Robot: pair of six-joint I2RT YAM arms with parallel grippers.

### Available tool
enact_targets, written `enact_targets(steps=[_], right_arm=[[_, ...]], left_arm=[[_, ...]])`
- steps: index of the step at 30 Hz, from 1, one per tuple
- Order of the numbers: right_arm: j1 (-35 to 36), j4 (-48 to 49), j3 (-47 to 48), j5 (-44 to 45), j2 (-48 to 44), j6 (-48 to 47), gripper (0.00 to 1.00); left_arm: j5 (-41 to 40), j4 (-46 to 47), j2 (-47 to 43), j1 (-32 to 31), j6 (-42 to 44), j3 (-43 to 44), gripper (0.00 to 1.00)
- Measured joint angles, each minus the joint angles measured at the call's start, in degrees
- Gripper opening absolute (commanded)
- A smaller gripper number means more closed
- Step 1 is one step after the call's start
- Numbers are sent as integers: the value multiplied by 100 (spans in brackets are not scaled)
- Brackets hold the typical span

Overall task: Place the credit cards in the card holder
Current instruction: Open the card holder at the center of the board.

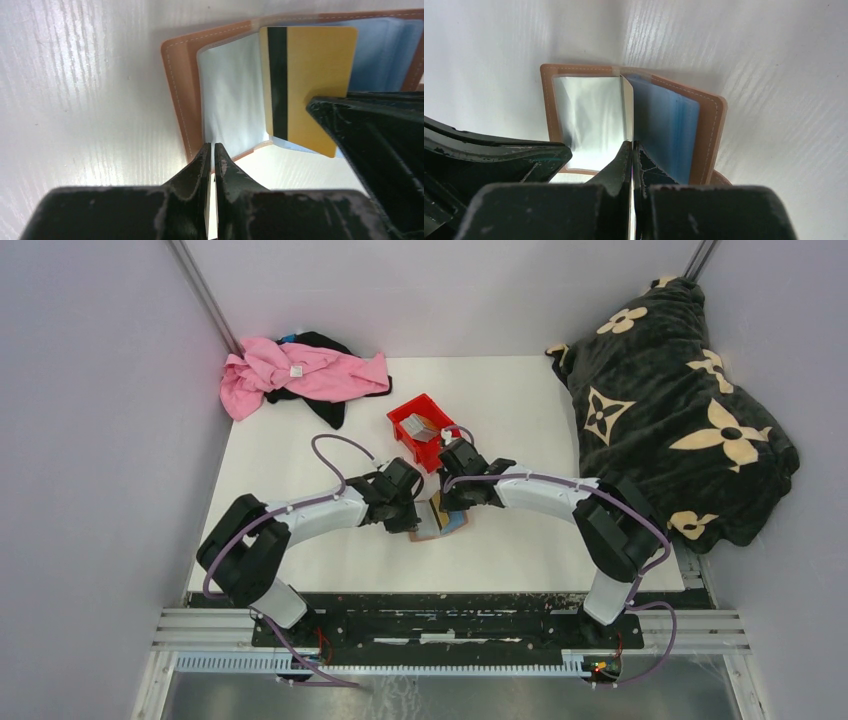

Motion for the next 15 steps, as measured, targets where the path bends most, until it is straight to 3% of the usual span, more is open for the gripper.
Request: enact_targets(steps=[15], right_arm=[[-391, 627, -439, -710, 0, 511, 1]], left_arm=[[-129, 63, 0, 0, 7, -264, 11]])
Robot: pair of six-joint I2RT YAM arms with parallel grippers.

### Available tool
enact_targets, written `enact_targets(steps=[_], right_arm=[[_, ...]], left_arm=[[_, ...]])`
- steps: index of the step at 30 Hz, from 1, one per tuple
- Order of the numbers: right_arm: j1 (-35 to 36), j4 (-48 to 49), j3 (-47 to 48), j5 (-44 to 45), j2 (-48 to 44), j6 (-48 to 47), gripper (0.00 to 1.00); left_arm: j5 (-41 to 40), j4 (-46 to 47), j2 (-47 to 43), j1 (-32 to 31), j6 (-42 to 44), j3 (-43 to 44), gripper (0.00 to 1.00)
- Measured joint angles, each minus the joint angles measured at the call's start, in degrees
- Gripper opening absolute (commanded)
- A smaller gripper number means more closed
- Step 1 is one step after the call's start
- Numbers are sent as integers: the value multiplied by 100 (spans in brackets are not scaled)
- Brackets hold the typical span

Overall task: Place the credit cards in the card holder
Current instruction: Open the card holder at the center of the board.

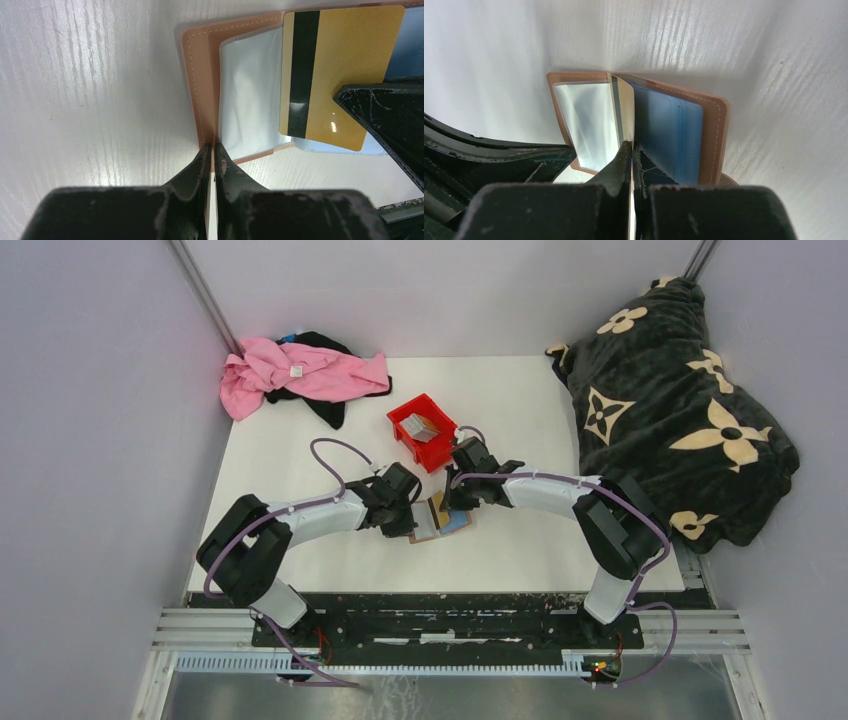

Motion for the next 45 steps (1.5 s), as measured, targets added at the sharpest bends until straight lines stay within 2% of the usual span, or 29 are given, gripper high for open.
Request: enact_targets(steps=[13, 25, 45], right_arm=[[-74, 544, -481, -103, -133, 170, 1], [-72, 566, -737, -254, -315, 179, 1], [-118, 413, -511, -334, -48, 114, 1]], left_arm=[[-2, 35, 26, 0, 9, -2, 11], [0, 33, 57, 0, 33, 15, 10], [11, -92, 151, -2, 160, 140, 10]])
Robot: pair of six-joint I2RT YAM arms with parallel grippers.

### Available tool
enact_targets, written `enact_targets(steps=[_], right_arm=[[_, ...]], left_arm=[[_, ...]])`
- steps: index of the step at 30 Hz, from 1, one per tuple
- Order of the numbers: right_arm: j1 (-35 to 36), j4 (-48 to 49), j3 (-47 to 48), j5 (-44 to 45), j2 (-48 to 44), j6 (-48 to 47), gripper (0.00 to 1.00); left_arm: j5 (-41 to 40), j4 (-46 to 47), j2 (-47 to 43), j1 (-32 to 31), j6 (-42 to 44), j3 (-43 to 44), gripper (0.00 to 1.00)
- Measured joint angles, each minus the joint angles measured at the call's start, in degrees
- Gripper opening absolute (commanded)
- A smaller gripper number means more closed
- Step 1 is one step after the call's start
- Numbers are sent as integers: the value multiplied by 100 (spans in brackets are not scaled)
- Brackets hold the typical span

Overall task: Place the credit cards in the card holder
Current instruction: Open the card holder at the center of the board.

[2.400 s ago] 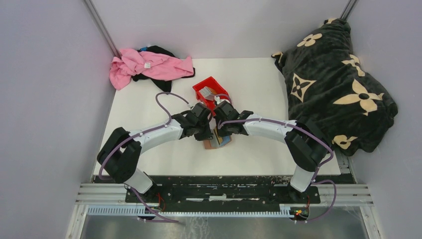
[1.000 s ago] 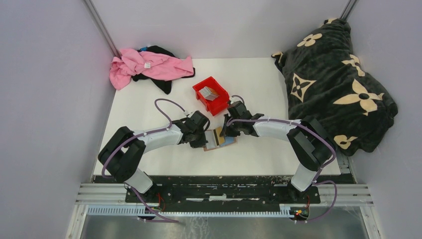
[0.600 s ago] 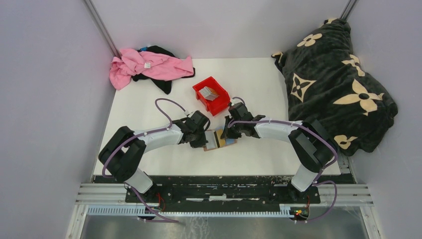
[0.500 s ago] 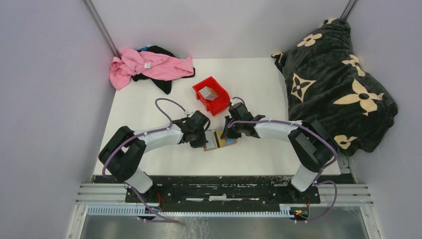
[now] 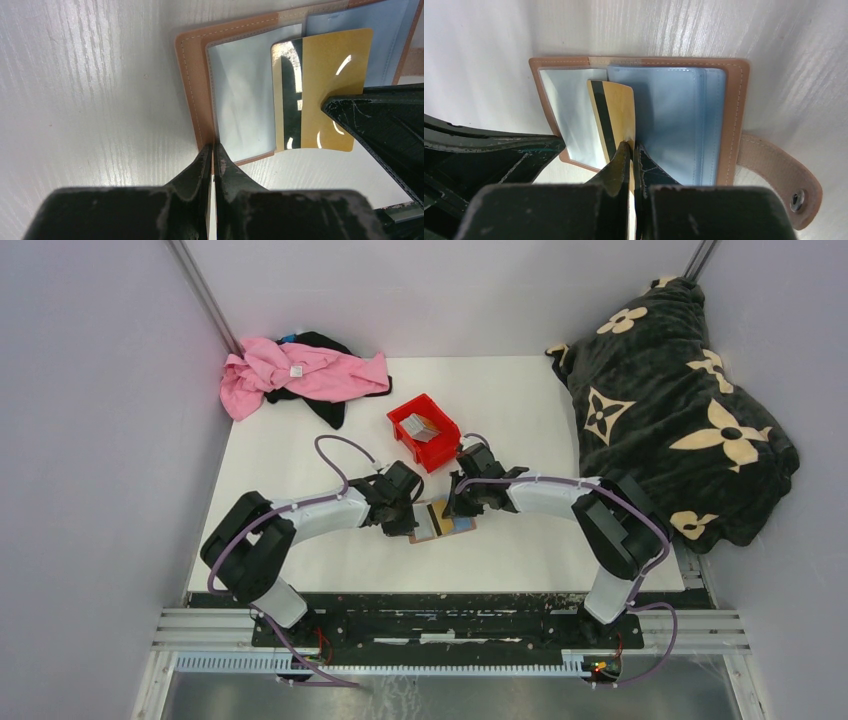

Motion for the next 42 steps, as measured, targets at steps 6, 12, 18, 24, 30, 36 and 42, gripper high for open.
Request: enact_targets(steps=[6, 12, 18, 24, 30, 36, 42], right_arm=[[13, 96, 114, -114, 140, 7, 1], [20, 170, 170, -197, 232, 24, 1], [20, 216, 197, -260, 282, 26, 1], [15, 339, 195, -409, 313, 114, 1], [-66, 734, -81, -667, 254, 387, 1], [-116, 861, -186, -863, 179, 564, 1], [-197, 992, -332, -1060, 173, 756, 1]], left_arm=[[2, -13, 15, 0, 59, 20, 10], [9, -46, 37, 0, 61, 48, 10], [13, -61, 55, 2, 61, 63, 10], [26, -44, 44, 4, 59, 63, 15], [66, 225, -24, 81, 57, -20, 20], [81, 636, -208, 295, 52, -168, 24], [208, 1014, -345, 468, 46, -179, 27]])
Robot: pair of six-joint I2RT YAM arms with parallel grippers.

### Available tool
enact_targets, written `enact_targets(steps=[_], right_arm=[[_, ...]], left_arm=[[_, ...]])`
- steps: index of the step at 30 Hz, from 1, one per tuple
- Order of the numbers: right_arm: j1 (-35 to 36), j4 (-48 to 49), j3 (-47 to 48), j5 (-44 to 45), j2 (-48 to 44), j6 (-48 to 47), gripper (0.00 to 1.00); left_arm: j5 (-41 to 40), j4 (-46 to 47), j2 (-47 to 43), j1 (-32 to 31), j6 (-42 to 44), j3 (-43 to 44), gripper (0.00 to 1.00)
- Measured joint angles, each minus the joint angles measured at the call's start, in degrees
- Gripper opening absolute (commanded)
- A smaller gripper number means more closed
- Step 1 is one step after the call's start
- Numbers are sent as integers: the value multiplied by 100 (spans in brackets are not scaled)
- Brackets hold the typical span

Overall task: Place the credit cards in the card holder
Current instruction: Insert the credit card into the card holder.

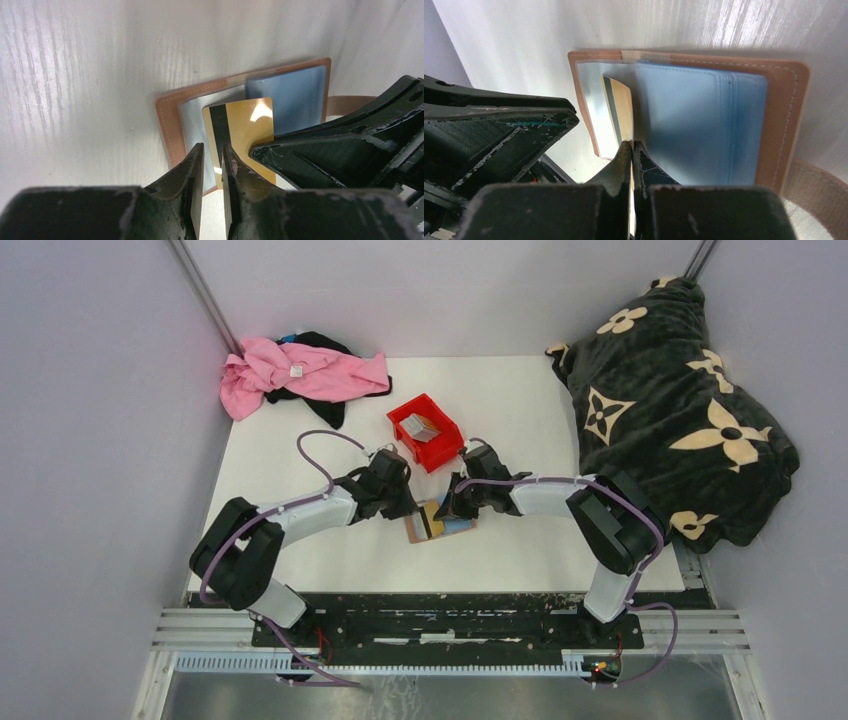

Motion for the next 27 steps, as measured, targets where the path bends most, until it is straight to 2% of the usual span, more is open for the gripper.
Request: enact_targets(steps=[27], right_arm=[[-645, 994, -721, -1084, -26, 1290, 1]], left_arm=[[859, 1438, 0, 63, -647, -863, 39]])
